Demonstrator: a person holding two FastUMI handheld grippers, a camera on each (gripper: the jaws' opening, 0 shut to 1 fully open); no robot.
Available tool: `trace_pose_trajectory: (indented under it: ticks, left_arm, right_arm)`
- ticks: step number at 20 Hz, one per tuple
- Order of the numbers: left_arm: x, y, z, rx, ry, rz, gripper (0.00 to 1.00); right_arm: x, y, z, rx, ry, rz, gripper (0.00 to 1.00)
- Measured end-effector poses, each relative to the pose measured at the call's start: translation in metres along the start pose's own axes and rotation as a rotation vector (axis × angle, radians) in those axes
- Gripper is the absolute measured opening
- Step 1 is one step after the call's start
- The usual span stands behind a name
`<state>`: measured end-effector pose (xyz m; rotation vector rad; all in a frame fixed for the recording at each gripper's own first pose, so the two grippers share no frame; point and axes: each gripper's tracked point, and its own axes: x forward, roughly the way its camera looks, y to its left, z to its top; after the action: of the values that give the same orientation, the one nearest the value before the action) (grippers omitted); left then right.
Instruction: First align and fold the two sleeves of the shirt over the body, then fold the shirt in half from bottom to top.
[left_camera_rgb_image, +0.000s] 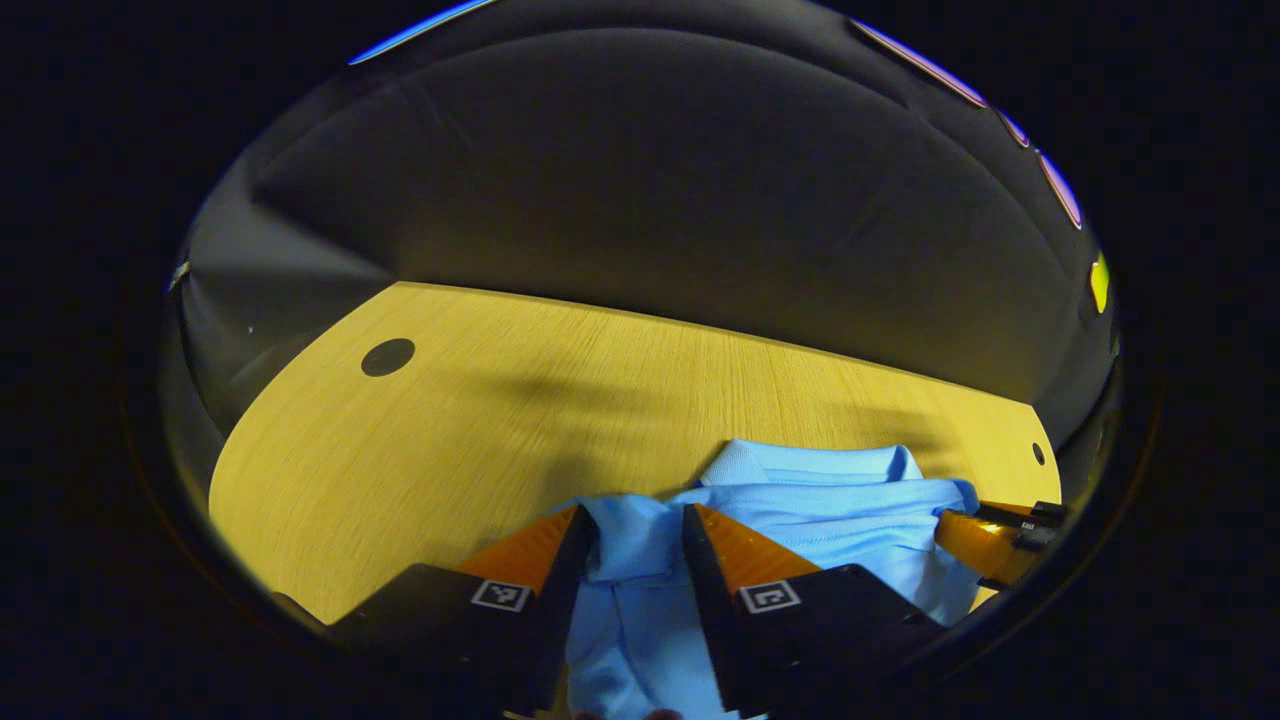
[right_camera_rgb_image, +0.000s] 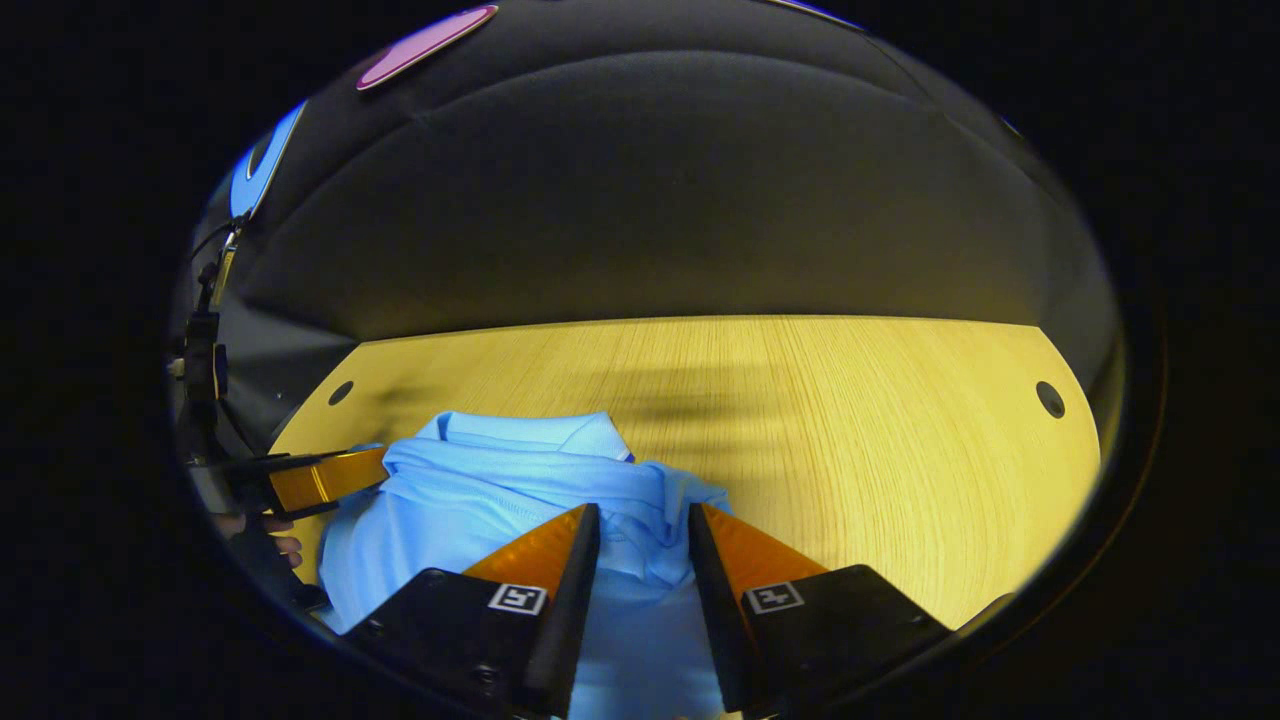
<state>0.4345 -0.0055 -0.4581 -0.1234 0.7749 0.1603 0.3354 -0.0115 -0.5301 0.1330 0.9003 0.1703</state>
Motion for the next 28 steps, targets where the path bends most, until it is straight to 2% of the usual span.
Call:
trace_pose_trajectory:
  ticks: [1,2,4,5,10,12,13,22,28]
  left_arm:
    - [-0.002,0.002,0.001,-0.001,-0.003,0.007,0.67]
    - [-0.003,0.006,0.002,0.000,-0.008,0.022,0.75]
    - [-0.009,0.011,0.004,0.002,-0.021,0.045,0.84]
    - [-0.015,0.013,0.006,0.004,-0.033,0.048,0.86]
    - [-0.070,0.008,0.025,0.039,-0.131,0.014,0.86]
    - [-0.102,0.000,0.034,0.050,-0.177,-0.007,0.86]
    - [-0.120,-0.003,0.038,0.055,-0.198,-0.018,0.86]
    - [-0.303,-0.019,0.067,0.092,-0.384,-0.077,0.85]
    - [-0.403,-0.020,0.058,0.094,-0.443,-0.099,0.86]
  right_arm:
    - [-0.001,0.000,0.001,-0.003,-0.005,-0.005,0.63]
    - [-0.004,-0.001,0.002,-0.004,-0.013,-0.010,0.73]
    - [-0.008,-0.003,0.002,0.002,-0.020,-0.018,0.77]
    - [-0.013,-0.005,0.004,0.009,-0.025,-0.022,0.78]
    - [-0.064,-0.011,0.042,-0.016,-0.143,-0.018,0.81]
    - [-0.094,-0.005,0.058,-0.034,-0.191,-0.020,0.94]
    - [-0.110,-0.002,0.067,-0.034,-0.215,-0.015,0.96]
    - [-0.276,0.042,0.116,-0.048,-0.417,0.023,0.97]
    - [-0.382,0.072,0.109,-0.095,-0.491,0.063,0.97]
